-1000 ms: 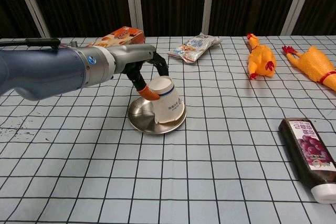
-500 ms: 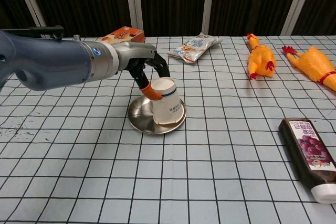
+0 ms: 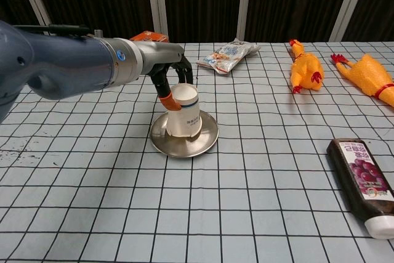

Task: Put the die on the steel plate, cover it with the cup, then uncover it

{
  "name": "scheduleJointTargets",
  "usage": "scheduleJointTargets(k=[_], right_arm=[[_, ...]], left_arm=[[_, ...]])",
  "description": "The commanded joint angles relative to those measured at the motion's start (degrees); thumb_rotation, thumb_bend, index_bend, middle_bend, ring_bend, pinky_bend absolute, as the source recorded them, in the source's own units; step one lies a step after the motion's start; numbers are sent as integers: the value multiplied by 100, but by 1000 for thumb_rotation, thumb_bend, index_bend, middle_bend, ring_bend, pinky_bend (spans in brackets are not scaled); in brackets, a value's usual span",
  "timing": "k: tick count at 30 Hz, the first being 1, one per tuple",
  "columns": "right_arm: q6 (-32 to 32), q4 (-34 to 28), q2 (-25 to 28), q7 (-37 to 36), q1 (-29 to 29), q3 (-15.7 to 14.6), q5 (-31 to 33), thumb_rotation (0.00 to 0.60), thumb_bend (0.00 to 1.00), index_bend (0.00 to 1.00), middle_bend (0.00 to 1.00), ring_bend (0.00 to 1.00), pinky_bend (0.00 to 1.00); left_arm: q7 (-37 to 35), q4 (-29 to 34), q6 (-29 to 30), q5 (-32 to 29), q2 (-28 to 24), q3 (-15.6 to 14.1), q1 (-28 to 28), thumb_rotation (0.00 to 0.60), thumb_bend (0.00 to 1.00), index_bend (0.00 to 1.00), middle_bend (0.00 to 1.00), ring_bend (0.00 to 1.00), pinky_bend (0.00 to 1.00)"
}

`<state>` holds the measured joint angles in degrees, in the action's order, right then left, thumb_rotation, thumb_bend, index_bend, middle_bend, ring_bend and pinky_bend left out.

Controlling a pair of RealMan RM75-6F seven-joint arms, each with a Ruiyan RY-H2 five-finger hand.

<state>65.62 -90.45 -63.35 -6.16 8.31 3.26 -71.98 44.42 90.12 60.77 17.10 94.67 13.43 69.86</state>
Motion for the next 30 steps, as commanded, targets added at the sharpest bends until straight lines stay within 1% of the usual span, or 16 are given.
scheduleJointTargets(k=[1, 4, 10, 16, 19, 23, 26, 30], right_arm=[[-2, -3, 2, -12, 1, -3, -9, 600, 231, 209, 108, 97, 0], [5, -2, 5, -19, -2, -3, -12, 600, 232, 209, 108, 97, 0], [21, -6, 5, -23, -7, -2, -19, 600, 231, 210, 108, 97, 0], [-19, -6, 3, -9, 9, -8, -2, 600, 232, 209, 108, 99, 0], [-28, -10, 6, -8, 11, -9, 6, 600, 231, 209, 108, 102, 0], [-60, -26, 20, -18, 20, -12, 16, 600, 231, 210, 108, 105, 0], [-55, -25, 28, -36, 17, -8, 19, 600, 232, 210, 108, 105, 0], [-22, -21, 28, -43, 9, 5, 22, 600, 232, 209, 108, 105, 0]], left_arm=[[258, 26, 125, -73, 19, -117, 78, 600, 512, 586, 241, 0, 0], [256, -21, 98, 12, 44, -157, 48, 600, 512, 588, 243, 0, 0], [-215, -248, -138, 458, 110, -164, -171, 600, 512, 591, 245, 0, 0], [-1011, -552, -433, 1403, 254, -169, -450, 600, 513, 597, 245, 0, 0], [-1275, -636, -580, 1656, 301, -169, -533, 600, 514, 597, 244, 0, 0], [-1440, -717, -813, 1779, 340, -203, -583, 600, 513, 597, 245, 0, 0], [-1526, -711, -1025, 1673, 331, -181, -592, 600, 517, 597, 245, 0, 0], [-1411, -688, -1164, 1487, 288, -222, -540, 600, 519, 600, 247, 0, 0]])
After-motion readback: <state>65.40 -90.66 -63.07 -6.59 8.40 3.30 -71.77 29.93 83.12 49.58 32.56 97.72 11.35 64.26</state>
